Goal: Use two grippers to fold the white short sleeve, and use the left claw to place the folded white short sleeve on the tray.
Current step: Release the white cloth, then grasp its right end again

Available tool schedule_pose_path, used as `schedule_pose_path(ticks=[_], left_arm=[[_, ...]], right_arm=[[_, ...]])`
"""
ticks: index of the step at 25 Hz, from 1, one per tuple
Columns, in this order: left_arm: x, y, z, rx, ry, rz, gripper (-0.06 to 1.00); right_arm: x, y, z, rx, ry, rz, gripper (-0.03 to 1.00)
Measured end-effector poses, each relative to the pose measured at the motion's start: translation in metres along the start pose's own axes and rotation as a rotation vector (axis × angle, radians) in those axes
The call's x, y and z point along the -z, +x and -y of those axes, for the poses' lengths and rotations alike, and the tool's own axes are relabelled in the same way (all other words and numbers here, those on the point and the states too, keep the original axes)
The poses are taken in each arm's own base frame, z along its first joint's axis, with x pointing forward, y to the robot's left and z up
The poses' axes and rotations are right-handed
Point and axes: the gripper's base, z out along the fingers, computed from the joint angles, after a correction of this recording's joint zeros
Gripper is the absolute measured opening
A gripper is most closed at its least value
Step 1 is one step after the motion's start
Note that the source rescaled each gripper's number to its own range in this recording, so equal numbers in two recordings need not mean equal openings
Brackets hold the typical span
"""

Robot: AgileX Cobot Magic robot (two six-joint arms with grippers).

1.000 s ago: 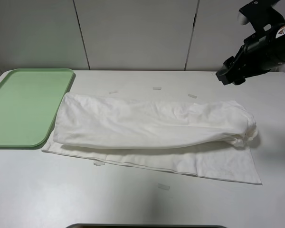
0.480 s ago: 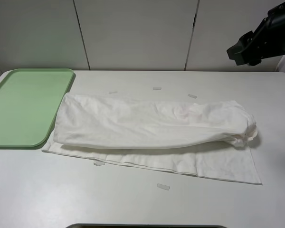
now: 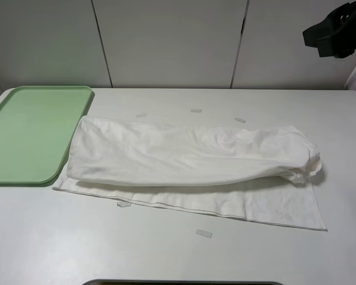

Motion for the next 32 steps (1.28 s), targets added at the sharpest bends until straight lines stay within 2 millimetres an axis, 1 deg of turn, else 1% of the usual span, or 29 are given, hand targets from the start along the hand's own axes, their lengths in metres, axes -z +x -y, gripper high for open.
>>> schedule_pose_path(ticks=[4, 5, 8, 12, 13, 15, 19, 22, 26, 32], left_arm=[[-0.014, 0.023, 0.002, 0.061, 0.022, -0.185, 0.97], [-0.018, 0.03, 0.002, 0.065, 0.028, -0.234, 0.97], [-0.034, 0.05, 0.003, 0.074, 0.042, -0.346, 0.97], [-0.057, 0.08, 0.004, 0.086, 0.062, -0.474, 0.97], [-0.057, 0.08, 0.004, 0.086, 0.062, -0.474, 0.97], [-0.065, 0.093, 0.005, 0.088, 0.068, -0.525, 0.97], [-0.067, 0.093, 0.005, 0.109, 0.052, -0.462, 0.97], [-0.069, 0.1, 0.005, 0.17, 0.031, -0.44, 0.97], [-0.065, 0.101, 0.005, 0.195, 0.015, -0.401, 0.97], [-0.053, 0.105, 0.007, 0.186, 0.008, -0.303, 0.96]], right_arm=[[0.008, -0.003, 0.001, 0.0, 0.009, 0.023, 0.68], [0.017, -0.006, 0.002, -0.003, 0.02, 0.053, 0.68], [0.027, -0.008, 0.002, -0.005, 0.031, 0.083, 0.68], [0.028, -0.009, 0.003, -0.006, 0.033, 0.089, 0.68], [0.028, -0.009, 0.003, -0.009, 0.032, 0.09, 0.68], [0.028, -0.009, 0.002, -0.014, 0.03, 0.089, 0.68], [0.028, -0.009, 0.002, -0.018, 0.027, 0.089, 0.68], [0.028, -0.009, 0.002, -0.018, 0.028, 0.089, 0.68], [0.028, -0.009, 0.002, -0.03, 0.023, 0.092, 0.68], [0.028, -0.009, 0.001, -0.049, 0.016, 0.095, 0.68]])
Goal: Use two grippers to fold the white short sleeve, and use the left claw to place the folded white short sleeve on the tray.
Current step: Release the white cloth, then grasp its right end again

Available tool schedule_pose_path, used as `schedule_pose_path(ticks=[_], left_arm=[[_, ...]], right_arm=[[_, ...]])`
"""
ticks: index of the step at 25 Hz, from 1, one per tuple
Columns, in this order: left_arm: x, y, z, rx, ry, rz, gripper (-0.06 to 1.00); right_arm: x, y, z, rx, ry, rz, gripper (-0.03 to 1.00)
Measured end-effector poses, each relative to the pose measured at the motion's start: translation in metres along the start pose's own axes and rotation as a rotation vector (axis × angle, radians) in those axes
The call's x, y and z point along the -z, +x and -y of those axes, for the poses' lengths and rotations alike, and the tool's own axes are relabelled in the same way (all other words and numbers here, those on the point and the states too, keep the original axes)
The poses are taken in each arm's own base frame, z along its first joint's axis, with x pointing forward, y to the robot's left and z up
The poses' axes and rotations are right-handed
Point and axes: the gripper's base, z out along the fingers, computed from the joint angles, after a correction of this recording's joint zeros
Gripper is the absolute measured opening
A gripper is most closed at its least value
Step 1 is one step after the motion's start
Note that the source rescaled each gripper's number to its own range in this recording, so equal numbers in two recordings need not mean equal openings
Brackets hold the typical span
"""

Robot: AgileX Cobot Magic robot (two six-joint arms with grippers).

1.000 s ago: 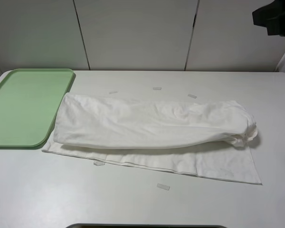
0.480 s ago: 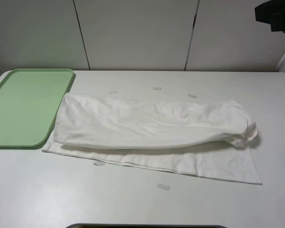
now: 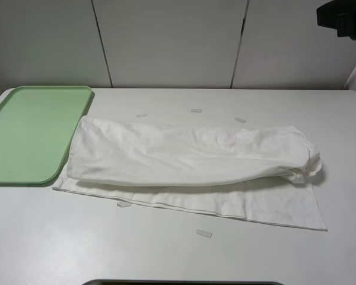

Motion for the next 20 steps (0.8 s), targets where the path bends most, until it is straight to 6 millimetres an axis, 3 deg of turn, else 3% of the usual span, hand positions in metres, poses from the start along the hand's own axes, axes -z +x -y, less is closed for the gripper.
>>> schedule_pose_path(ticks=[12, 20], left_arm=[[0.007, 0.006, 0.001, -0.007, 0.0, 0.064, 0.96], [0.007, 0.006, 0.001, -0.007, 0.0, 0.064, 0.96]], right_arm=[[0.0, 0.002, -0.002, -0.021, -0.019, -0.027, 0.68], [0.001, 0.006, -0.01, -0.251, -0.102, -0.078, 0.68]])
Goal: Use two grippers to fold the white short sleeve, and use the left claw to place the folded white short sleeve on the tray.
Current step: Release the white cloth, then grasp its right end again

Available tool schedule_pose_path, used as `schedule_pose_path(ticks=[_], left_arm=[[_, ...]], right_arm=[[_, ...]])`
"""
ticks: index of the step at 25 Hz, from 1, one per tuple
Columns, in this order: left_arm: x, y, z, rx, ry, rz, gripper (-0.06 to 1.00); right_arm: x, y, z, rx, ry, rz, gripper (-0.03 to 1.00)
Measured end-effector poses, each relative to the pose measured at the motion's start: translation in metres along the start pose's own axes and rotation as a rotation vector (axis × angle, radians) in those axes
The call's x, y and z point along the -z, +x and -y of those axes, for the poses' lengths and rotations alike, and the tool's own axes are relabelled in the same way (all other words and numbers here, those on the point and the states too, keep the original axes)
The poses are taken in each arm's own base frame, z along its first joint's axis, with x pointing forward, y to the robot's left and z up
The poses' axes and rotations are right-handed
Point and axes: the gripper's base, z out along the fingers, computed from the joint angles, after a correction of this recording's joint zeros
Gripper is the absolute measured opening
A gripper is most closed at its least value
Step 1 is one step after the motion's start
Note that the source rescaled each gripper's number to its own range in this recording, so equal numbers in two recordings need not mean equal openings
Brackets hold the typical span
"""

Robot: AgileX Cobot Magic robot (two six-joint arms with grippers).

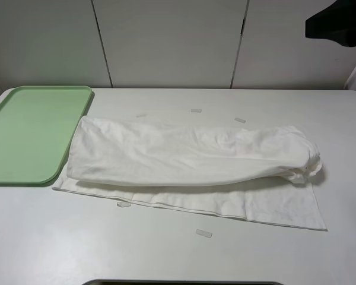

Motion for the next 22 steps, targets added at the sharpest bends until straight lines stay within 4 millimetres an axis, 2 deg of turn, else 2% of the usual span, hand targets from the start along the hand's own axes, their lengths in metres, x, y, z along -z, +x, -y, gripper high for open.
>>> schedule_pose_path(ticks=[4, 10, 17, 22], left_arm=[[0.0, 0.0, 0.0, 0.0, 0.0, 0.0, 0.96], [0.0, 0.0, 0.0, 0.0, 0.0, 0.0, 0.96], [0.0, 0.0, 0.0, 0.0, 0.0, 0.0, 0.96], [0.0, 0.0, 0.0, 0.0, 0.0, 0.0, 0.96]], right_arm=[[0.0, 0.004, -0.004, -0.052, -0.042, -0.05, 0.68], [0.003, 0.02, -0.013, -0.086, -0.131, -0.225, 0.68], [0.004, 0.026, -0.015, -0.142, -0.152, -0.3, 0.68], [-0.01, 0.031, -0.014, -0.162, -0.155, -0.36, 0.68]])
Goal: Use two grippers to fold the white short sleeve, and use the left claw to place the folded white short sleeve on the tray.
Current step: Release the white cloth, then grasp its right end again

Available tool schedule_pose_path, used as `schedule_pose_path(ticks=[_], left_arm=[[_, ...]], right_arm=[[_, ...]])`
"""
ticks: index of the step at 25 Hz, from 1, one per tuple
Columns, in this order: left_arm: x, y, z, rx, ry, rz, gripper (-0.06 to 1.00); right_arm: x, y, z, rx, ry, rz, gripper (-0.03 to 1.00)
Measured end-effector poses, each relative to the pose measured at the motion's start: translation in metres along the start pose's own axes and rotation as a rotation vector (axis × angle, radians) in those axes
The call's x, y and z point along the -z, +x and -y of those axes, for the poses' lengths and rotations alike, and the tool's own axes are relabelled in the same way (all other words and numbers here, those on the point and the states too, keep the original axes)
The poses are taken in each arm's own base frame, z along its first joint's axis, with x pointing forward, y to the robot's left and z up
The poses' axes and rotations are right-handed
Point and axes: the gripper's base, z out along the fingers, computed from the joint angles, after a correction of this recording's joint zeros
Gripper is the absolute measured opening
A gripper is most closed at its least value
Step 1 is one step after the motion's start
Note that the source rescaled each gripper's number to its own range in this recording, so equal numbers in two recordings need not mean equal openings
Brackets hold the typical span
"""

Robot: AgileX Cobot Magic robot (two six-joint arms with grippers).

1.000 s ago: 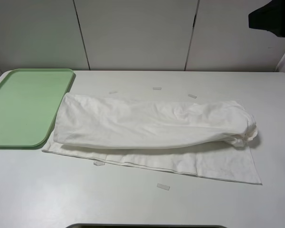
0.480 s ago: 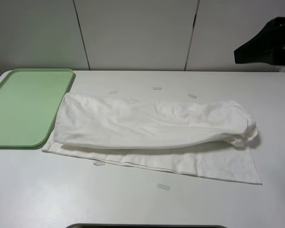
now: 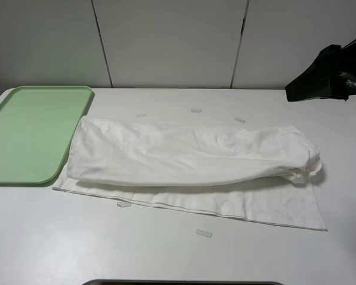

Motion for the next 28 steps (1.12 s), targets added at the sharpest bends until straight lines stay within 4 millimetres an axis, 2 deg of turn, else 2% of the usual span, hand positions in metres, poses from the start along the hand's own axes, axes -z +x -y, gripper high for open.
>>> schedule_pose_path(ticks=[2, 3, 6, 7, 8, 12, 17, 21, 25, 28], left_arm=[[0.0, 0.0, 0.0, 0.0, 0.0, 0.0, 0.96], [0.0, 0.0, 0.0, 0.0, 0.0, 0.0, 0.96], [0.0, 0.0, 0.0, 0.0, 0.0, 0.0, 0.96], [0.0, 0.0, 0.0, 0.0, 0.0, 0.0, 0.96], [0.0, 0.0, 0.0, 0.0, 0.0, 0.0, 0.96], [0.0, 0.0, 0.0, 0.0, 0.0, 0.0, 0.96], [0.0, 0.0, 0.0, -0.002, -0.004, 0.0, 0.96], [0.0, 0.0, -0.001, -0.002, -0.007, 0.0, 0.96], [0.0, 0.0, -0.001, -0.002, -0.007, 0.0, 0.96], [0.0, 0.0, -0.001, -0.002, -0.008, 0.0, 0.96]], right_arm=[[-0.014, 0.0, 0.004, -0.011, 0.002, -0.049, 0.68], [-0.014, 0.0, 0.004, -0.011, 0.002, -0.049, 0.68], [-0.045, 0.0, 0.013, -0.024, 0.007, -0.14, 0.68], [-0.065, -0.001, 0.024, -0.055, 0.027, -0.171, 0.68], [-0.076, 0.0, 0.032, -0.077, 0.043, -0.186, 0.68], [-0.109, 0.001, 0.063, -0.147, 0.093, -0.262, 0.68], [-0.125, 0.002, 0.096, -0.225, 0.141, -0.301, 0.68], [-0.139, 0.012, 0.127, -0.304, 0.176, -0.353, 0.68], [-0.149, 0.023, 0.144, -0.348, 0.191, -0.398, 0.68], [-0.153, 0.027, 0.147, -0.353, 0.193, -0.416, 0.68]])
